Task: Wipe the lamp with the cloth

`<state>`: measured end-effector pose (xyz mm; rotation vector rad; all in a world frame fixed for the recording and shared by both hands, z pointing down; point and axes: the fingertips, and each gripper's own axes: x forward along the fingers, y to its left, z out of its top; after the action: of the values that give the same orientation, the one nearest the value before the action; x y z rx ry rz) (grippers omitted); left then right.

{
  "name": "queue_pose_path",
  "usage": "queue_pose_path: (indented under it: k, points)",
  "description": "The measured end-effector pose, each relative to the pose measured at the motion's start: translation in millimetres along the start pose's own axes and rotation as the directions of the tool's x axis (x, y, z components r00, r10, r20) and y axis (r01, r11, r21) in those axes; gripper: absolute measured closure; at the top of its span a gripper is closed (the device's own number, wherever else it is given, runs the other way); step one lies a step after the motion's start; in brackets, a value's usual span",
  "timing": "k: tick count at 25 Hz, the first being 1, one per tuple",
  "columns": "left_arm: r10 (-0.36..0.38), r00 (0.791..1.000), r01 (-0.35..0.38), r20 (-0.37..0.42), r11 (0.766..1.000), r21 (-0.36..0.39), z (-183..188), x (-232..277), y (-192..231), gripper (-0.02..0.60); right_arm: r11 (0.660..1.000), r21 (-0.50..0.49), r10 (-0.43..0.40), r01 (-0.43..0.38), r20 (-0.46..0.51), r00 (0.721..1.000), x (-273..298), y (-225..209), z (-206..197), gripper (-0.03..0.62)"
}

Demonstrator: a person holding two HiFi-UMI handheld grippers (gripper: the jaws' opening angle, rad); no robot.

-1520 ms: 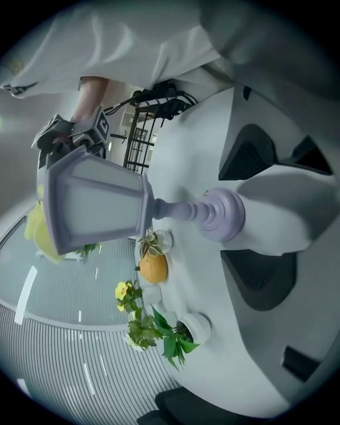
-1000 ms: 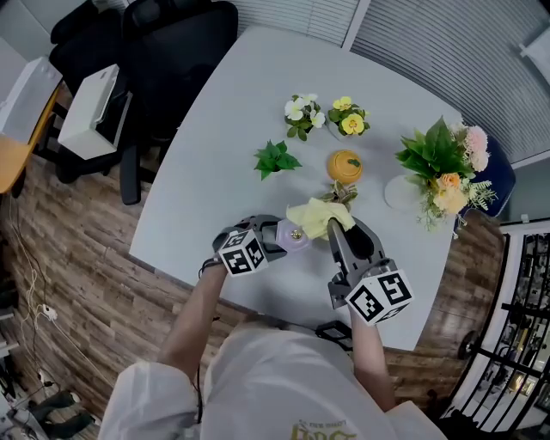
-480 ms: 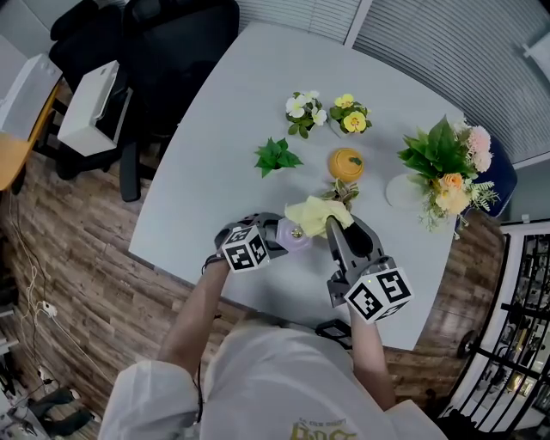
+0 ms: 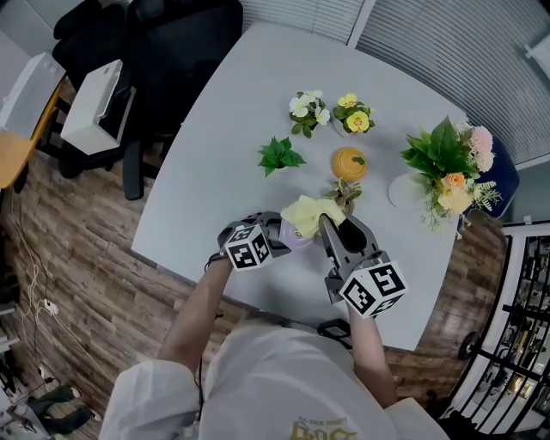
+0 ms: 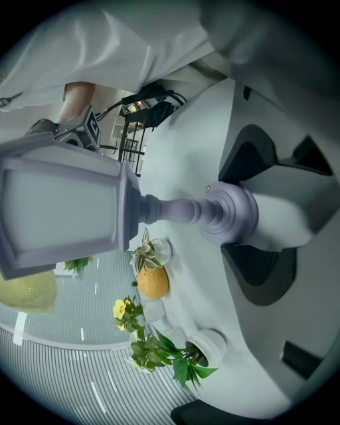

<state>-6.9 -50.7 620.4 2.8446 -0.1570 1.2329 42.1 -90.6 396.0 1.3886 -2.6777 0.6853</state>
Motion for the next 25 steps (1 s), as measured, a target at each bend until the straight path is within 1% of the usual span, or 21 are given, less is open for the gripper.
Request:
queue_pose_path:
  k: [3,8,11,25]
  points:
    - [0.0,1.0,0.0,0.0,1.0,0.0,0.3,-0.5,-0.3,0.276,1.0,-0.019,0.006,-0.006,-0.025,1.0,4.5,3.4,-5.3,0.496]
    - [-0.001,1.0,0.001,0.0,1.0,-0.001,0.3,-1.7,0.0,0.276,0.995,-0.103,0.008,-0.017,-0.095,0.995,13.2,10.0,-20.4,0.496]
    - [0.0,1.0,0.0,0.0,1.0,0.0,0.2,-1.0,0.4,0.276,0.991,-0.135,0.007,-0.023,-0.117,0.993,15.3,9.7,-26.8,0.496]
    - [-0.009,1.0,0.009,-0.009,1.0,-0.007,-0.4,-0.4,0.2,0.276,0.988,-0.157,-0.028,0.007,-0.133,0.991,1.7,5.8,-32.2,0.496]
